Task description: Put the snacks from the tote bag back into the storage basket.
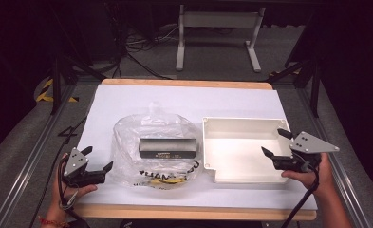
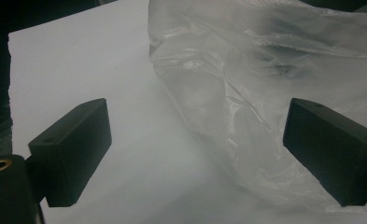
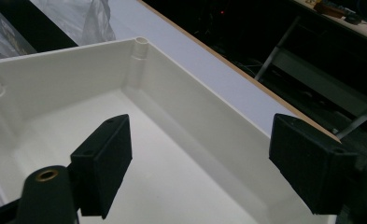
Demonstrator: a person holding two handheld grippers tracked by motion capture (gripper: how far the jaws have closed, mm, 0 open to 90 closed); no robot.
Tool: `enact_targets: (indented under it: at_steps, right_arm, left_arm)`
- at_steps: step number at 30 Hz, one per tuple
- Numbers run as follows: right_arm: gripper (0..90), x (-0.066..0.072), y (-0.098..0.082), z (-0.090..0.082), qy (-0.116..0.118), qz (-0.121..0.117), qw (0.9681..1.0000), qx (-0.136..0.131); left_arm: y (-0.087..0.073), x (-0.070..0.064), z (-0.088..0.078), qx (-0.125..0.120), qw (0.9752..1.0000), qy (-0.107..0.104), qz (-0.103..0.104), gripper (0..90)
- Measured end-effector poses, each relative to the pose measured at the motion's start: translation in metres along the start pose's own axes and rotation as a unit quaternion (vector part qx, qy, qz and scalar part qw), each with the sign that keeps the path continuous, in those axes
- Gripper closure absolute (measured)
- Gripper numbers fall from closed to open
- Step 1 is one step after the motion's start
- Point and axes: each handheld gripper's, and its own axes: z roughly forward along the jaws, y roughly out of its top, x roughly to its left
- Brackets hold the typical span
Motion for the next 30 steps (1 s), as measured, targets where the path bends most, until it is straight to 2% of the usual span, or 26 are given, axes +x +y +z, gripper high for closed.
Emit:
enact_targets:
  at_steps: [5,12,23,30]
  right_arm:
    - [22.2,0.003,0.013,0.014,0.016,-0.014,0.9997,0.007]
    - [23.1,0.004,0.029,0.039,0.052,-0.031,0.9980,0.019]
    - [23.3,0.003,0.045,0.066,0.088,-0.029,0.9954,0.026]
    - [23.3,0.006,0.065,0.083,0.111,-0.047,0.9921,0.035]
  left_arm:
    - [0.000,0.000,0.000,0.000,1.0000,-0.003,-0.002,8.8]
    - [0.000,-0.001,0.000,-0.001,1.0000,-0.002,-0.001,8.8]
    - [0.000,0.000,0.000,-0.001,1.0000,-0.005,-0.002,8.8]
    - [0.000,0.000,0.000,0.000,1.0000,-0.006,0.000,8.8]
